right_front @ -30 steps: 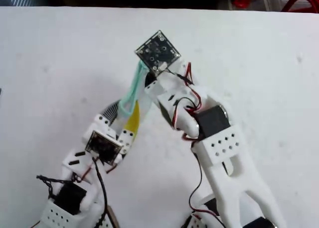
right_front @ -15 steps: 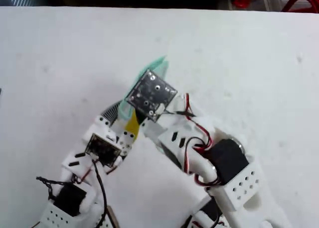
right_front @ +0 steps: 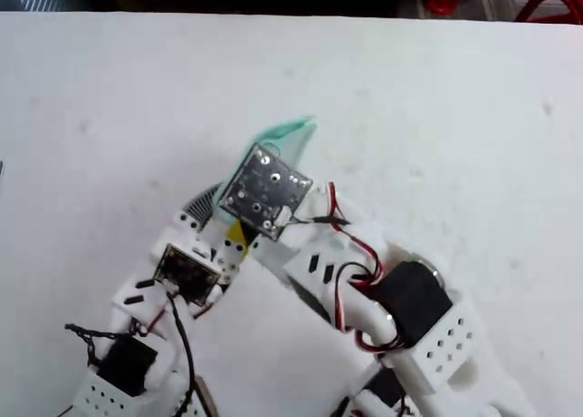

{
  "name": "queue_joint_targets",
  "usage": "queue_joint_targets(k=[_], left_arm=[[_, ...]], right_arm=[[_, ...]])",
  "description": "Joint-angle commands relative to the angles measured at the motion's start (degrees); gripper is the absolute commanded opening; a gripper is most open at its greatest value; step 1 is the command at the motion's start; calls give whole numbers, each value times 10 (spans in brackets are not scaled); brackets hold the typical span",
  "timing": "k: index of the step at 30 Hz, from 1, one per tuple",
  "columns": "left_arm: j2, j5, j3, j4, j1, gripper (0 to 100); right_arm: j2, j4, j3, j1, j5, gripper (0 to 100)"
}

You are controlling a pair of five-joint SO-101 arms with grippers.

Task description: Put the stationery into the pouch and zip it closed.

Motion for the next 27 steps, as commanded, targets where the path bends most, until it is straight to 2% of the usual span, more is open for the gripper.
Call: queue_joint_targets(k=[1, 6, 11, 17, 27], left_arm=[[3, -7, -19, -6, 3, 42], [3, -7, -19, -6, 3, 42], [3, -7, -19, -6, 3, 42], [3, -6, -19, -6, 3, 42], [3, -6, -22, 7, 7, 42]], right_arm=[[-4, 59, -32, -87, 40, 18], [-4, 183, -106, -141, 95, 18], [-4, 243, -127, -143, 111, 18], [-1, 243, -79, -144, 113, 18], [2, 131, 9, -143, 135, 18]])
